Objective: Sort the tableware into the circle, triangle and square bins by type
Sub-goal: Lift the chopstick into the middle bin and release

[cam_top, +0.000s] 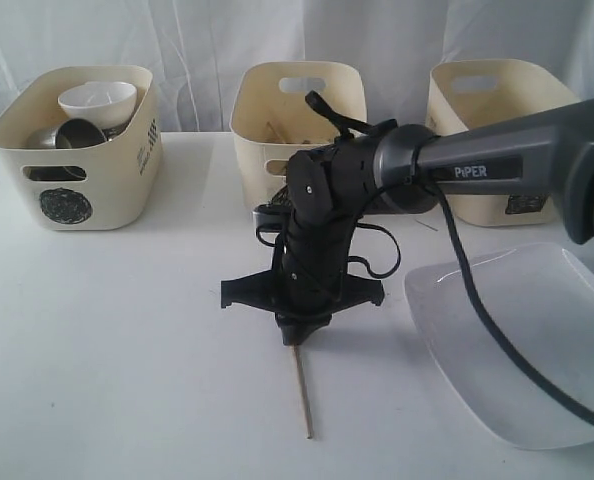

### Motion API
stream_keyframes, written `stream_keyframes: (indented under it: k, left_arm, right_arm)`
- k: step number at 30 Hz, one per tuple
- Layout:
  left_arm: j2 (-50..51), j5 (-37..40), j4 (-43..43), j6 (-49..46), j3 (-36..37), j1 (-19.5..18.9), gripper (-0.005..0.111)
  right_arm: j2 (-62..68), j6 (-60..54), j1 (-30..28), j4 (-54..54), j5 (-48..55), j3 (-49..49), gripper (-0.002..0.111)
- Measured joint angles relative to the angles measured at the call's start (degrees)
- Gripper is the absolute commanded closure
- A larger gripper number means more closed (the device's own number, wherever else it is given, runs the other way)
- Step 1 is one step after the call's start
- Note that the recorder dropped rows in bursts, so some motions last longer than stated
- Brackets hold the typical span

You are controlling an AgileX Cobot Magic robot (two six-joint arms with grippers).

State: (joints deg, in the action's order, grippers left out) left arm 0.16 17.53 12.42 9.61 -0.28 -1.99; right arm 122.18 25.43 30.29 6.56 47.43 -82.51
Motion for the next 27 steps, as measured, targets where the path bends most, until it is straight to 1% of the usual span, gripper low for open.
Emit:
stream_keyframes:
  k: [4,8,10,12,13,14,16,19,22,23,25,27]
  left_arm:
    - [0.0,0.0,0.0,0.0,0.0,0.0,0.107]
    - [0.0,0.0,0.0,0.0,0.0,0.0,0.107]
    - [0.0,0.0,0.0,0.0,0.0,0.0,0.107]
    - [0.0,0.0,0.0,0.0,0.0,0.0,0.107]
    - [0.0,0.0,0.0,0.0,0.0,0.0,0.107]
    - [0.0,0.0,0.0,0.0,0.0,0.0,0.107]
    - [0.0,0.0,0.0,0.0,0.0,0.0,0.107]
    - [0.0,0.0,0.0,0.0,0.0,0.0,0.107]
    - [0.0,0.0,0.0,0.0,0.0,0.0,0.107]
    - [0.0,0.0,0.0,0.0,0.0,0.0,0.107]
    - [0.0,0.0,0.0,0.0,0.0,0.0,0.107]
    - [0.0,0.0,0.0,0.0,0.0,0.0,0.107]
  right_arm:
    - [-0.1,-0.6,0.0,-1.2,0.5,-0.9,0.108]
    - [-1.6,-10.2,-0.1,-2.6,5.4,-4.1,0.108]
    - [-5.3,-14.2,-2.0,-0.7,5.9,-8.5,0.108]
    - [-9.1,-21.5,-5.8,8.1,4.6,-13.1,0.108]
    - [-10.9,-27.1,-8.7,15.9,3.8,-15.4,0.108]
    - [-11.5,-30.0,-10.3,20.1,3.2,-16.4,0.108]
    - [-12.1,-34.8,-13.0,27.5,1.6,-17.6,0.108]
    - [-12.0,-40.8,-17.0,35.3,-4.6,-17.9,0.108]
    - [-10.4,-47.9,-19.8,44.2,-11.8,-17.9,0.108]
    - [-9.6,-51.8,-20.6,48.8,-13.8,-17.9,0.108]
    - [-7.9,-60.6,-21.4,59.7,-16.1,-17.9,0.108]
    - [-5.7,-72.3,-21.6,70.8,-17.5,-18.2,0.108]
